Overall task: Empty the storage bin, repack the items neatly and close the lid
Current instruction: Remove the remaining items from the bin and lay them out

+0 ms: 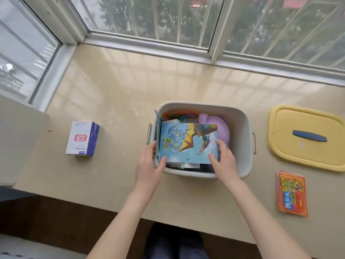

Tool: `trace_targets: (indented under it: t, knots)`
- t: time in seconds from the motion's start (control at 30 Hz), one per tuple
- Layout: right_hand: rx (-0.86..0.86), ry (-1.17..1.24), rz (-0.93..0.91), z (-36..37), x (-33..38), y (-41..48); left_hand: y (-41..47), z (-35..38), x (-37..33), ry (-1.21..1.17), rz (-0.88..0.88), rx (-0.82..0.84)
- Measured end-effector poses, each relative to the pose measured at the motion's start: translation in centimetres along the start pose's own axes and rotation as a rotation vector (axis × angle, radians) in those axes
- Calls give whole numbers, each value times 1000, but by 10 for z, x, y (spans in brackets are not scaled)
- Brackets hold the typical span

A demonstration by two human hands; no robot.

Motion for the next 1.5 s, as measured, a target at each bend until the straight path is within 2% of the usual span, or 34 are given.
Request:
trace_targets:
  t: [0.13,0.33,0.43,0.67,0.87,1.07,1.27,1.5]
  knots:
    - [-77,247,64,-8,12,-1,4,6,-5,-3,10,-11]
    - [-309,677,171,-12,19,-5,12,8,-5,-44,16,-16]
    - [-362,799,161,1,29,-1,14,12,-6,-65,23,-13]
    - [-300,1012,312,45,45,-1,18,22,-11,-72,75,-14]
    - [-228,974,245,24,45,-3,16,21,-34,-62,129,-17]
    - [-49,1158,272,27,34,-9,20,56,-49,-14,160,66]
    - [-79,1357,372,22,28,-11,17,86,-51,25,208,141]
    - [-91,1391,421,17,27,-10,14,105,-53,120,330,236]
Point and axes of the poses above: each hand's wrist, its own y-axis towards the middle knuckle, its own z-axis out of the palm, x = y × z, the point moved 6 cm from there along y, towards the middle knuckle, and after that the axes turned 10 degrees about -z, right-handed, at the moved point
